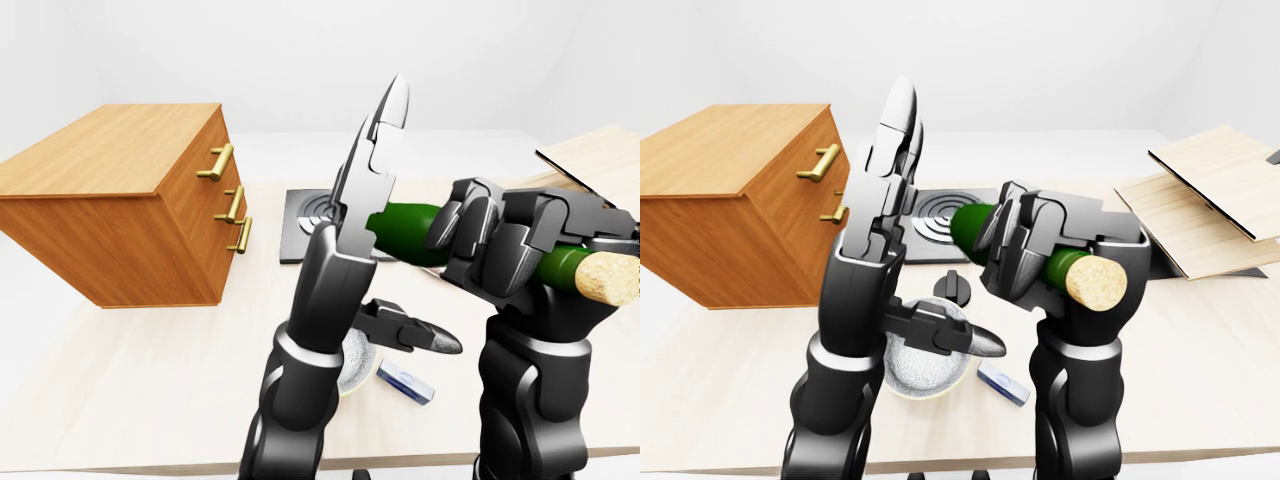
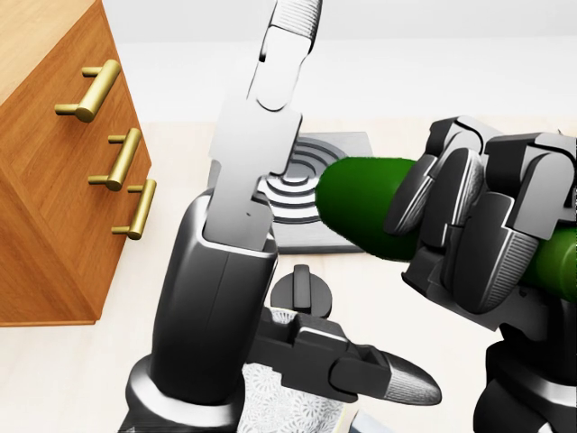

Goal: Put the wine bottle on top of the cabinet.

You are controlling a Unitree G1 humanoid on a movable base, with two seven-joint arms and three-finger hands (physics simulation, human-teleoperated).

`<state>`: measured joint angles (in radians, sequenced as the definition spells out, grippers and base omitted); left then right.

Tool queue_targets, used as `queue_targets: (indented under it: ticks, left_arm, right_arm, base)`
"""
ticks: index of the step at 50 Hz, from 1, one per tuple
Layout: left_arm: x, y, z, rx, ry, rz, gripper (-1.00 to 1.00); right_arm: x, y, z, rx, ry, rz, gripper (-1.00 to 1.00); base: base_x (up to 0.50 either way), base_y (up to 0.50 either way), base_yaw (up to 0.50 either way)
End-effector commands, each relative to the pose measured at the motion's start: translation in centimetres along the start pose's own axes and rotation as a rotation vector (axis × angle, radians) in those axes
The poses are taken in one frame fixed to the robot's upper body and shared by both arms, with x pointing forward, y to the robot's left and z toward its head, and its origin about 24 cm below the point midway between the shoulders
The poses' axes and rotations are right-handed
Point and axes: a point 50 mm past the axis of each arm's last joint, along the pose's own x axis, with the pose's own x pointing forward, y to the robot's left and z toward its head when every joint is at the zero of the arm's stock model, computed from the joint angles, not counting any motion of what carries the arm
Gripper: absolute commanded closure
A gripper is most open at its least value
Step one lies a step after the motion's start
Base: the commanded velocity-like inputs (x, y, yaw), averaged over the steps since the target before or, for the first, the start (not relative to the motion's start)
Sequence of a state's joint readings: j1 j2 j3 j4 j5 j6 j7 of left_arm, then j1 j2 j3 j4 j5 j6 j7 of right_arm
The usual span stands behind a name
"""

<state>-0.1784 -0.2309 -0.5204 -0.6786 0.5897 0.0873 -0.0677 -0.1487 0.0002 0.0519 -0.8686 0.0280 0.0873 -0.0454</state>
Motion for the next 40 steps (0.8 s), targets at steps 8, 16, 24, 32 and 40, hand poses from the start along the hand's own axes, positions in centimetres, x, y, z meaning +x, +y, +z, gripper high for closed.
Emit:
queue_targets:
  ticks: [8, 16, 24, 32, 40]
  left_arm:
    - [0.5, -0.5, -1.6, -0.011, 0.057, -0.001, -1.0]
    - [0.3, -1.0, -2.1, -0.018, 0.083, -0.008, -1.0]
    - [0.1, -1.4, -2.8, -0.024, 0.118, -0.017, -1.0]
    - [0.2, -1.8, -3.4, -0.019, 0.142, -0.028, -1.0]
    - [1.0, -1.9, -2.9, -0.003, 0.11, -0.035, -1.0]
  right_arm:
    - [-0.1, -0.3, 0.1, -0.002, 0.0, -0.023, 1.0]
    - [-0.1, -0.3, 0.5, 0.002, -0.018, -0.025, 1.0]
    - [-0.2, -0.3, -0.1, 0.005, 0.015, -0.026, 1.0]
    - [-0.4, -0.4, -0.2, 0.003, 0.026, -0.027, 1.0]
    - [-0.5, -0.2, -0.3, 0.01, 0.031, -0.025, 1.0]
  base:
    - [0.0, 0.0, 0.0]
    - [0.0, 0.0, 0.0]
    - [0.0, 0.0, 0.0]
    - [0.0, 0.0, 0.0]
    - [0.0, 0.0, 0.0]
